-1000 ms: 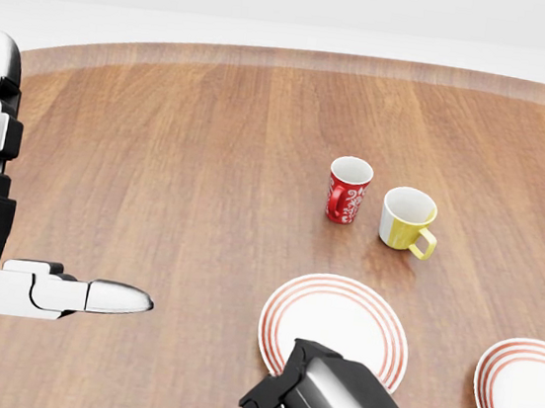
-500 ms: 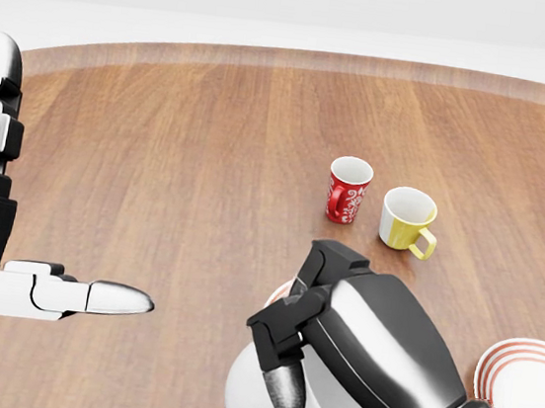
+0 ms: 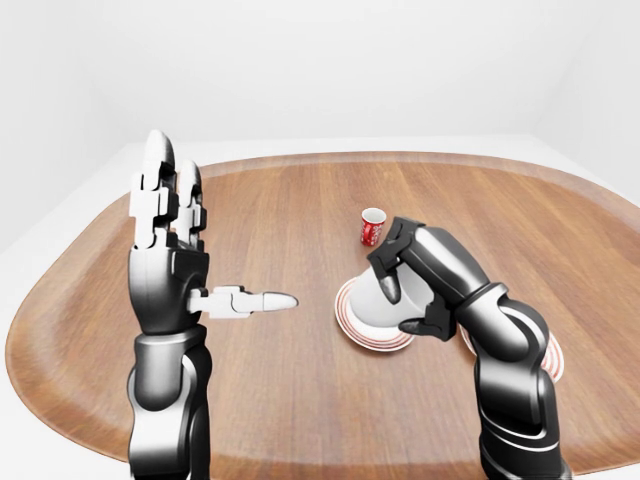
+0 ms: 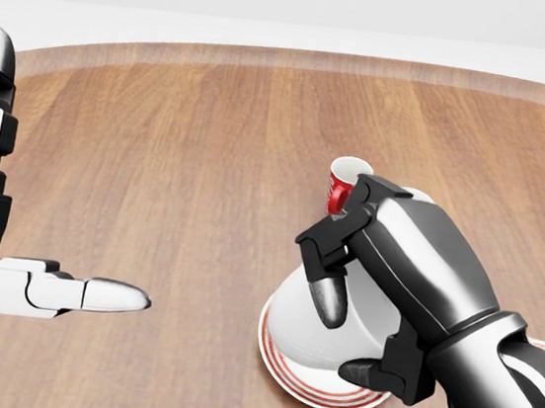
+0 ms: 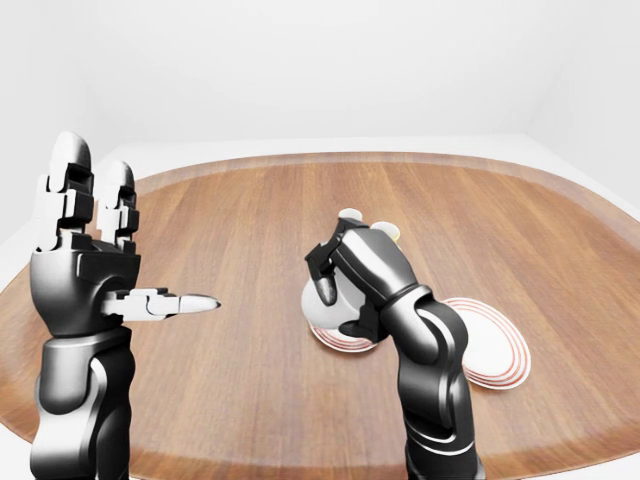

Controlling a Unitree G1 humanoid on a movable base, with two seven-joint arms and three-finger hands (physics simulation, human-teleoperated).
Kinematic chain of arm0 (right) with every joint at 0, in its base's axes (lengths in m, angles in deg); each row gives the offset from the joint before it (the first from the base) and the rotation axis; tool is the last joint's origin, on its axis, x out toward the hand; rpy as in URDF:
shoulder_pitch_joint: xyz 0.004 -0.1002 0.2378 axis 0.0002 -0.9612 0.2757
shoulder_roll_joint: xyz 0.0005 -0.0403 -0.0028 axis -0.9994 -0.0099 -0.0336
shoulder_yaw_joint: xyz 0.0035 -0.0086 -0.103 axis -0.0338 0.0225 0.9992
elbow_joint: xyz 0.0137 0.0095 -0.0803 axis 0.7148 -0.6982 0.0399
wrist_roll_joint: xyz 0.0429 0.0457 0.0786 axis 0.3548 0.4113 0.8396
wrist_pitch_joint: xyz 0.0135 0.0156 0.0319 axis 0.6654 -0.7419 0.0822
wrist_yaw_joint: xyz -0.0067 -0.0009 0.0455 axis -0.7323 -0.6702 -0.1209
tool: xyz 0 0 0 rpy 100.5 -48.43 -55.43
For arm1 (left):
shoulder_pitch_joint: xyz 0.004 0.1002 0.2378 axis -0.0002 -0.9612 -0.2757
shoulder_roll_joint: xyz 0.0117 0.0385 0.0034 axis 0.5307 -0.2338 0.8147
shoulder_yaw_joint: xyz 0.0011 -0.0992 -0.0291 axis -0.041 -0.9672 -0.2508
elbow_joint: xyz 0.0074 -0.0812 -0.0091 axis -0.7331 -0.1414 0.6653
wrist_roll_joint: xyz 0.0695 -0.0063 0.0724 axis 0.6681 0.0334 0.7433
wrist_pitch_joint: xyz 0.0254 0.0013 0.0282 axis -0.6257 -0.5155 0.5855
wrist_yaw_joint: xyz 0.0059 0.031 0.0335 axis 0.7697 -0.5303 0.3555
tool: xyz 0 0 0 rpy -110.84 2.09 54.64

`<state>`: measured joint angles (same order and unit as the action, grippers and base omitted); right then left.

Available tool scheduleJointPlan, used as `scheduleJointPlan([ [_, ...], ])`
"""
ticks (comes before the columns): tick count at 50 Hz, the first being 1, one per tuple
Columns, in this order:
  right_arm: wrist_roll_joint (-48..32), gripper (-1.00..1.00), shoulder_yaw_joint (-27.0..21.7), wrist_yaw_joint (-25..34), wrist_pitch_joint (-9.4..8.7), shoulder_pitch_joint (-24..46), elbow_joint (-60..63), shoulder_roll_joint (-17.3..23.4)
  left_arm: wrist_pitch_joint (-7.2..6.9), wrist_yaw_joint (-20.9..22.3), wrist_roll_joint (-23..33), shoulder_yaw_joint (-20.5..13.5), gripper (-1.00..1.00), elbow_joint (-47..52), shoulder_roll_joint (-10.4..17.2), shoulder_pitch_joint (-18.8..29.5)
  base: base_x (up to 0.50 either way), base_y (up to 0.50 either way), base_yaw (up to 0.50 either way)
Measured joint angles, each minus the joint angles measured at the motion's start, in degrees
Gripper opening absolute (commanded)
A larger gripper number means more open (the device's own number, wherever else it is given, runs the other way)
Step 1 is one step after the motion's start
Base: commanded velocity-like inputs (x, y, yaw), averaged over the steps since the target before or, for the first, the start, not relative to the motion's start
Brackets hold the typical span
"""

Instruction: Put the white mug on the left plate.

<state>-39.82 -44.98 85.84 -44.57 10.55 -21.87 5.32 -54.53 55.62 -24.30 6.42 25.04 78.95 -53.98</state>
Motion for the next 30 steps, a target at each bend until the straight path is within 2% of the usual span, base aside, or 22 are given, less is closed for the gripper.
scheduleJointPlan([
  [11, 2.62, -1.00, -2.21, -1.58, 0.00, 1.96, -11.25, 1.38, 0.00, -0.08, -0.06, -0.13, 1.00, -0.17, 0.09, 0.25, 0.00, 0.00, 0.00],
  [30, 2.15, -1.00, -2.82, -14.69, 0.00, 7.56, -29.92, 3.09, 0.00, -0.15, -0.10, -0.20, 1.00, -0.32, 0.12, 0.27, 0.00, 0.00, 0.00],
])
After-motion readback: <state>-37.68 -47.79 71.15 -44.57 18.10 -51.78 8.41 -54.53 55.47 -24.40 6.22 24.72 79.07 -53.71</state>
